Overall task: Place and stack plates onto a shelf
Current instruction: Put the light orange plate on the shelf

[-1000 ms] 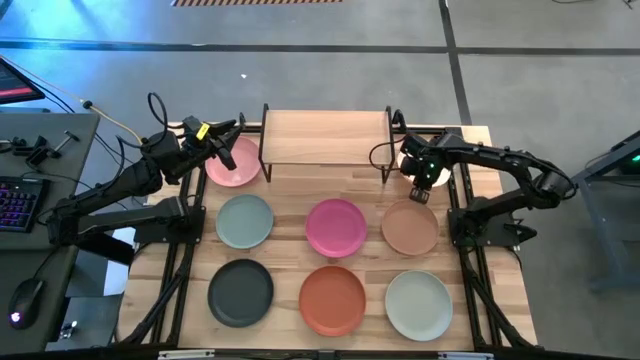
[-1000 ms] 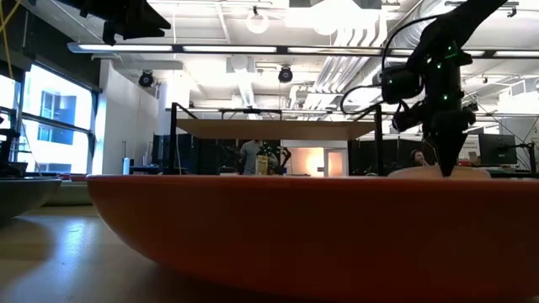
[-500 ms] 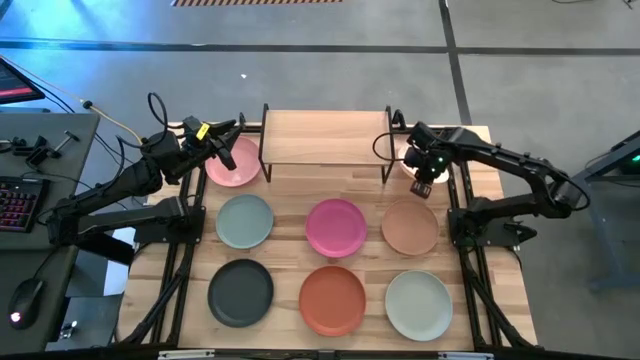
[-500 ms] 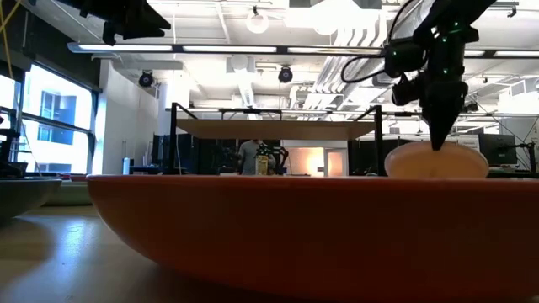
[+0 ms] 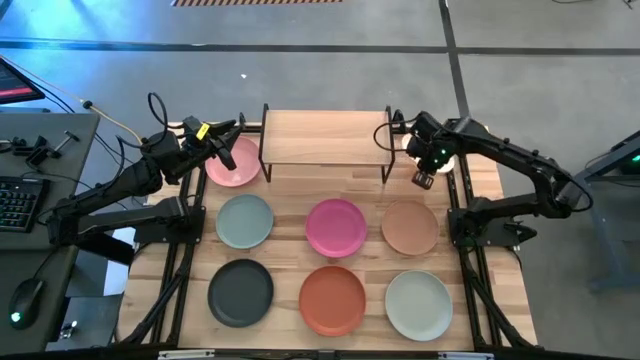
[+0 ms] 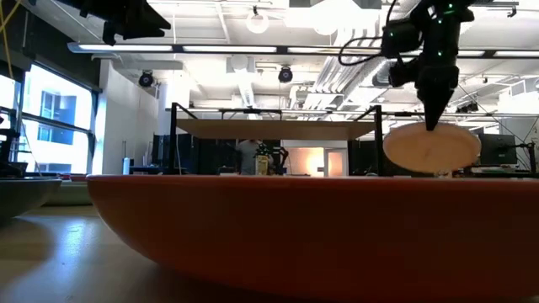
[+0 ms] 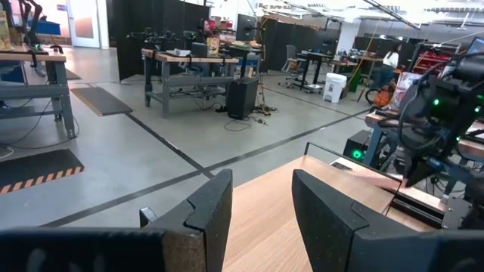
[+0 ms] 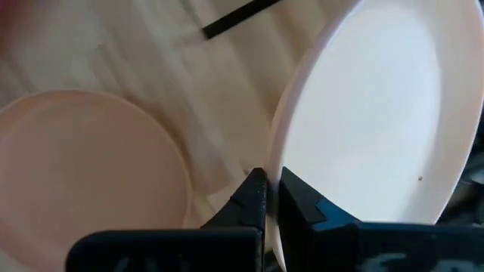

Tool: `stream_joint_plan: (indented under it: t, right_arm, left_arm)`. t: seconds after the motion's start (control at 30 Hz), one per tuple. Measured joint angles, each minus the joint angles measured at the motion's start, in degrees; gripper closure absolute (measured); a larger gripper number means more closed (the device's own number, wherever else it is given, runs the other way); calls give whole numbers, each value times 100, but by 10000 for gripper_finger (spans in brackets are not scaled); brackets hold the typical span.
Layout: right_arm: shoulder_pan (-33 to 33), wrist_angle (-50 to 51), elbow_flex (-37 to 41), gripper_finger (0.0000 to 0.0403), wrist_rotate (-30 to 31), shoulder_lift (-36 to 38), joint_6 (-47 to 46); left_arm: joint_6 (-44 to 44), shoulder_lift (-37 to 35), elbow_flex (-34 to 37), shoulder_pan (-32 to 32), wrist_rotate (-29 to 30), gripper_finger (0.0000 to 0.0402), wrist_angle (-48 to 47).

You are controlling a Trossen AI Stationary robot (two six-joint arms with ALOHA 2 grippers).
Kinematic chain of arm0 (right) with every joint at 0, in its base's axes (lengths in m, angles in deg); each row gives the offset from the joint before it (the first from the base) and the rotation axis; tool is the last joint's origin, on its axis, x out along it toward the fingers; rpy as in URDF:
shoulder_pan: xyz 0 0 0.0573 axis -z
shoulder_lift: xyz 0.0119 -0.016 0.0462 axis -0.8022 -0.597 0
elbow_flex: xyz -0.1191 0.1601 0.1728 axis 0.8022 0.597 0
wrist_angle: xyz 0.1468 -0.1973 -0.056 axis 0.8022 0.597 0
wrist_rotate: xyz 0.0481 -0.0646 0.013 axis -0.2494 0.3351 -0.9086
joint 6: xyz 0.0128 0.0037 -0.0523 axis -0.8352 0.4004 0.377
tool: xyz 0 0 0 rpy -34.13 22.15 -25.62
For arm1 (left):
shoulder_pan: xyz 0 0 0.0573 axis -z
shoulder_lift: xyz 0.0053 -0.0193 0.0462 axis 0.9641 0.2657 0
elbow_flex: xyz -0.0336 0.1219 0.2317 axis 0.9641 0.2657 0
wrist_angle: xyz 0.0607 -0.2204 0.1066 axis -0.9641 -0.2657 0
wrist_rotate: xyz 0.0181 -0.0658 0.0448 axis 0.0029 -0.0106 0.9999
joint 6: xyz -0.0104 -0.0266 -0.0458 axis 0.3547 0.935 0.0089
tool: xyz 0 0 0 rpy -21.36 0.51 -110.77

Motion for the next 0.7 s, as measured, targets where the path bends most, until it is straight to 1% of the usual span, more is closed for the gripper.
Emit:
stream_joint_plan:
  t: [0.23, 0.43, 0.6, 0.7]
  right_arm:
    - [4, 229, -755, 403, 390, 0, -16]
    - [4, 195, -1429, 403, 651, 0, 166]
    - [4, -200, -1915, 403, 665, 0, 436]
    - [-5, -570, -2079, 403, 567, 0, 766]
  left_arm:
    - [0, 0, 0, 0, 0, 273, 0]
    - [0, -2, -2, 0, 0, 273, 0]
    - [0, -1, -2, 0, 0, 273, 0]
    - [0, 0, -2, 0, 0, 273, 0]
